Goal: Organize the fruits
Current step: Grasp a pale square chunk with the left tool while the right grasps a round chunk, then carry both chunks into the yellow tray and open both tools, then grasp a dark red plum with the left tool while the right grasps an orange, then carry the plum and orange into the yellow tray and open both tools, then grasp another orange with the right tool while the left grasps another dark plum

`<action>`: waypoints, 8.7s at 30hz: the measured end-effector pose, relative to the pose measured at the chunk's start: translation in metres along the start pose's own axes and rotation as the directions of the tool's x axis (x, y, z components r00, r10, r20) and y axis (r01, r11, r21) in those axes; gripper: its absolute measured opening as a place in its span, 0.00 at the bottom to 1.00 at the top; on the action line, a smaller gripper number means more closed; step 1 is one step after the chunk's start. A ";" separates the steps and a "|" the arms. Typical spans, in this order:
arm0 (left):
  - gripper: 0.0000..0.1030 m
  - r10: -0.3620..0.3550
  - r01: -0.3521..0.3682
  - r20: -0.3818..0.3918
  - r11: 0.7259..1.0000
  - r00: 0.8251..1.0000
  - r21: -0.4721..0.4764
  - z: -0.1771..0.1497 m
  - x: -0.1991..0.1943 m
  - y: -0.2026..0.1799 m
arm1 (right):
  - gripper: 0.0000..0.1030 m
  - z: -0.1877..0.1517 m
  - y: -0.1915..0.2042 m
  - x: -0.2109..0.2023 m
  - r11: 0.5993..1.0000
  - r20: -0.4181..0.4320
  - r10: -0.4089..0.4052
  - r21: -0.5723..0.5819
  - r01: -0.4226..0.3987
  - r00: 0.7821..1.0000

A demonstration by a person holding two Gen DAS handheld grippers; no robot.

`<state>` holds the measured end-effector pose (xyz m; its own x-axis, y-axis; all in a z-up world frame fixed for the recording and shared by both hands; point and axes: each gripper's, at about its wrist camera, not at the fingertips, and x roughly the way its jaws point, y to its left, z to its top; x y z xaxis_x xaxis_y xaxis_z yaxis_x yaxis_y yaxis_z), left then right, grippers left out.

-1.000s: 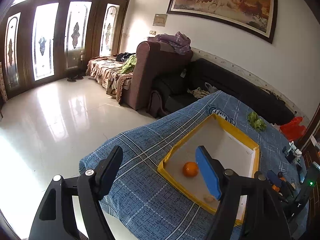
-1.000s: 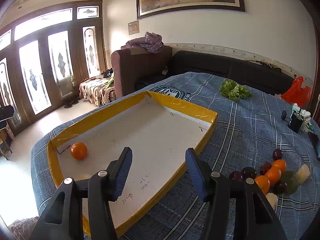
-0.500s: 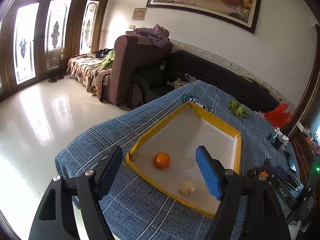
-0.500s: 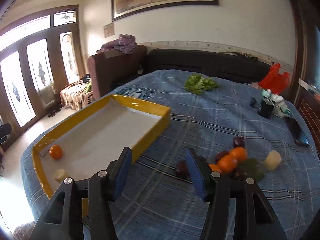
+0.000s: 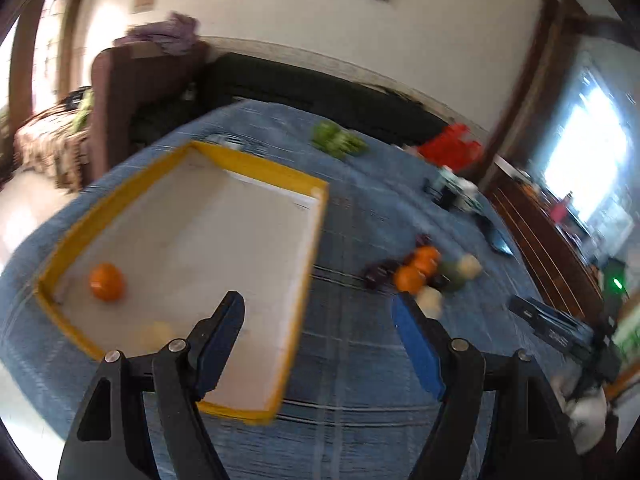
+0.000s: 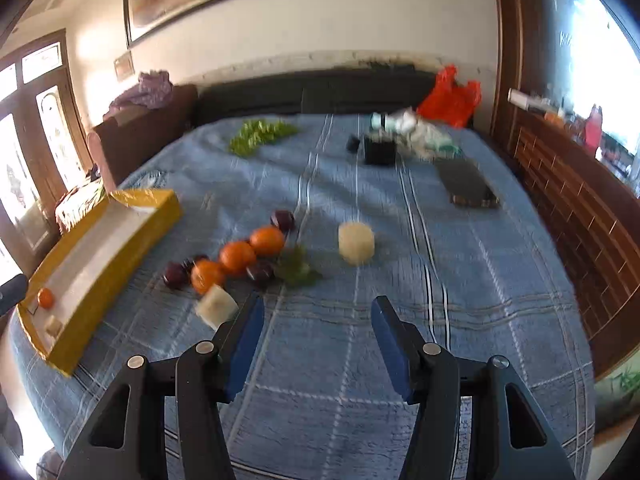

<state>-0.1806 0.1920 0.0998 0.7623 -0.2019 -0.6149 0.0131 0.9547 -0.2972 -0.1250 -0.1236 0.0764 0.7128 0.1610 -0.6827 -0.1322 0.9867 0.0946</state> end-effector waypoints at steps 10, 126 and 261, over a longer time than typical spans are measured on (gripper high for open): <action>0.69 -0.093 0.105 -0.121 0.990 0.988 0.094 -0.007 0.036 -0.048 | 0.58 0.030 -0.022 0.065 0.995 -0.044 0.071 0.070 -0.068 0.996; 0.59 0.031 -0.002 -0.215 0.991 0.976 0.132 0.028 0.104 -0.034 | 0.37 0.013 0.076 0.108 0.961 -0.163 0.263 -0.042 -0.273 0.951; 0.27 0.057 -0.005 -0.235 0.976 0.970 0.217 0.033 0.184 -0.080 | 0.38 0.049 -0.004 0.098 0.950 -0.006 0.280 0.146 -0.276 0.960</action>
<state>-0.0198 0.0855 0.0343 0.5886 -0.1929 -0.7851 0.1494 0.9804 -0.1288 -0.0205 -0.1110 0.0447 0.6429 0.4305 -0.6335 -0.2220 0.8963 0.3838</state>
